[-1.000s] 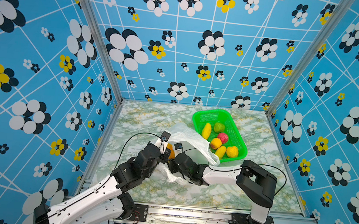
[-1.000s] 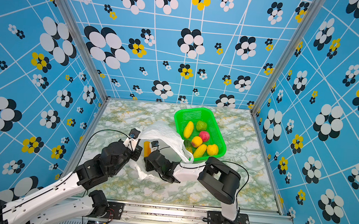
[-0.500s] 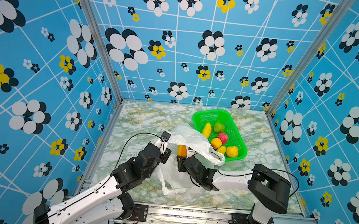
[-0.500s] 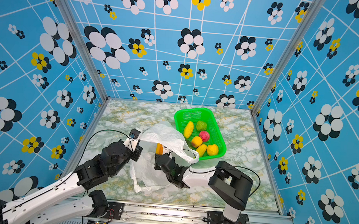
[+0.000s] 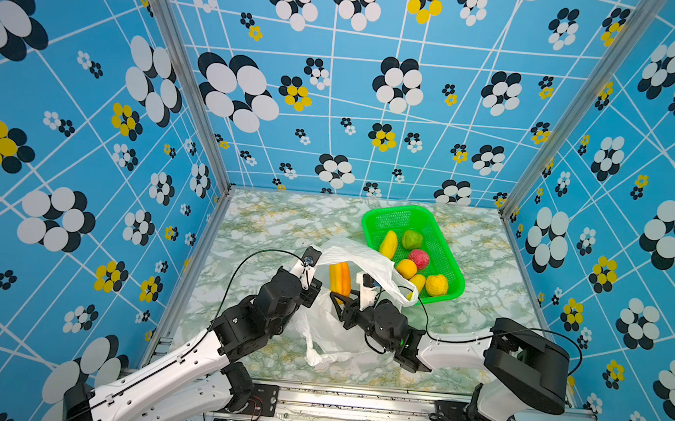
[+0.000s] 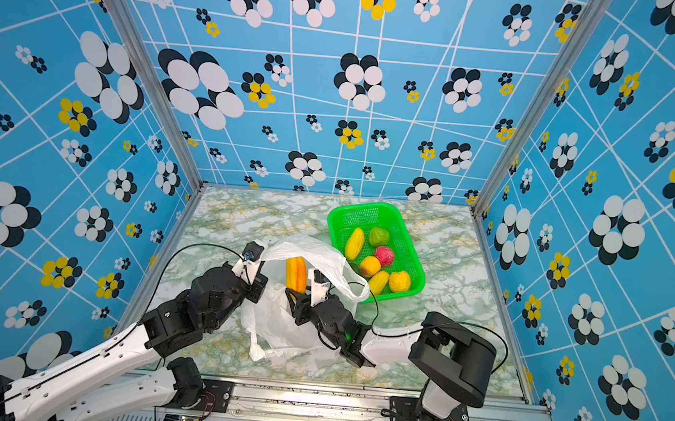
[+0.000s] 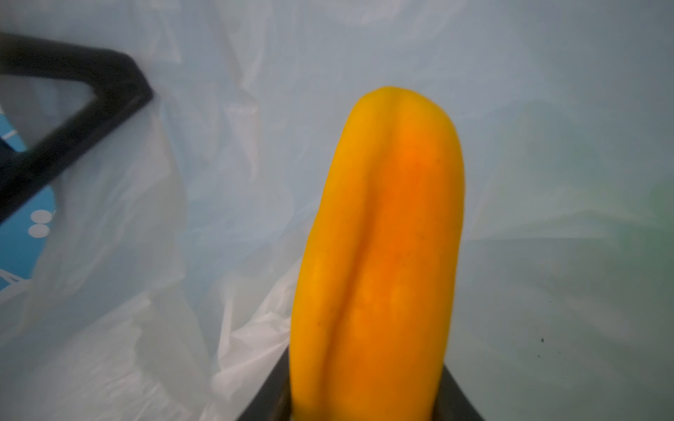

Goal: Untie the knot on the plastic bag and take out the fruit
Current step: 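Lift the orange papaya up out of the bag with the right gripper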

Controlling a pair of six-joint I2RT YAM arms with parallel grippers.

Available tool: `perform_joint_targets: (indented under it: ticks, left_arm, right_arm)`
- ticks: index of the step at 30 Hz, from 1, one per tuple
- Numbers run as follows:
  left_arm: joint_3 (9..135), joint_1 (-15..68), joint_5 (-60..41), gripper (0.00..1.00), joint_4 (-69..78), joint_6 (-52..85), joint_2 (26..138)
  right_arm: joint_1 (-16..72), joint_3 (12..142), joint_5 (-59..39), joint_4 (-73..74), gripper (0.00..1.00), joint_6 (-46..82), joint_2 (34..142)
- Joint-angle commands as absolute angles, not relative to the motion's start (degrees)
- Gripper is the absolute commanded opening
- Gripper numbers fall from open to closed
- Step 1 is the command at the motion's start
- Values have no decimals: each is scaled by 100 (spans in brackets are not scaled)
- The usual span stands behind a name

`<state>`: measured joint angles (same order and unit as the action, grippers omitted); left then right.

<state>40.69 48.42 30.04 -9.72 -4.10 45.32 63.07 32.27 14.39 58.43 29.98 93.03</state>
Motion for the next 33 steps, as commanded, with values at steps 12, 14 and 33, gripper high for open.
perform_joint_targets:
  ticks: [12, 14, 33]
  left_arm:
    - [4168, 4874, 3103, 0, -949, -404, 4526]
    - [4168, 4870, 3103, 0, -936, -404, 4526]
    - [4279, 4870, 3715, 0, -1116, -345, 4754]
  right_arm:
    - [6273, 3292, 1381, 6018, 37, 2713, 9159]
    - [6269, 3283, 1264, 5902, 37, 2665, 9007]
    - [7069, 2900, 679, 4547, 37, 1651, 6559]
